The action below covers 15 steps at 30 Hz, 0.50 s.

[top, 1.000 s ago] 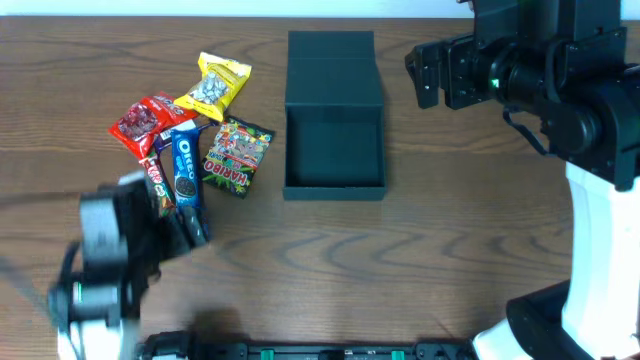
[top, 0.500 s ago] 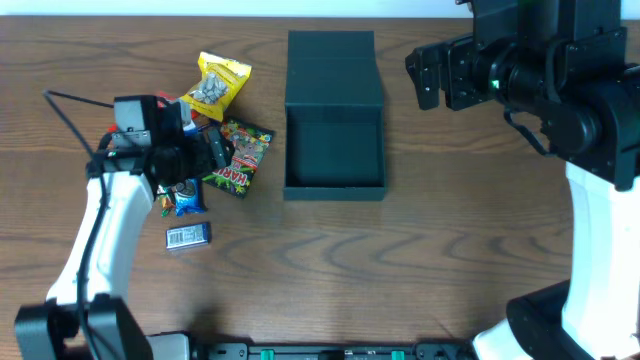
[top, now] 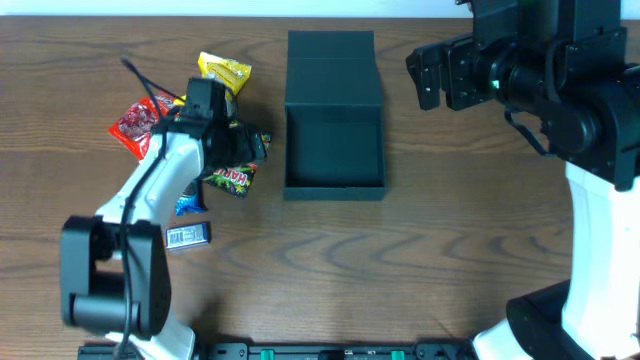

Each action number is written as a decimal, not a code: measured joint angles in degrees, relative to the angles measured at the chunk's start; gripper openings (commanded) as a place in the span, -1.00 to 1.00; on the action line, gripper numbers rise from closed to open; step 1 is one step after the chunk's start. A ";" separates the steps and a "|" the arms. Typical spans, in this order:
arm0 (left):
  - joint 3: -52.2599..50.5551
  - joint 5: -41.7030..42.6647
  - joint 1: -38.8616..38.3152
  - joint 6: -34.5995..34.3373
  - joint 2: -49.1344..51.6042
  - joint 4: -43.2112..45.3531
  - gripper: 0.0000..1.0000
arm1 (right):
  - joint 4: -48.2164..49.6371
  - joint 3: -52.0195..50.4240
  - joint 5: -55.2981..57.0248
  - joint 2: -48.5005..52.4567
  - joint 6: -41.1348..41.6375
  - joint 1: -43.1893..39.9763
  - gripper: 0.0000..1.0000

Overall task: Pack container
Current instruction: 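Reach the left gripper to the Haribo bag and grasp it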

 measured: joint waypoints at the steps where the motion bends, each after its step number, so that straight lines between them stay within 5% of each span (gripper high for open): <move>1: 1.18 -0.28 0.00 -0.31 1.11 -0.42 0.91 | -0.02 0.00 0.07 0.00 -0.04 0.00 0.98; 15: 6.36 -2.05 0.00 -7.17 12.11 -1.99 0.91 | 0.00 0.00 0.22 0.00 -0.26 0.00 0.98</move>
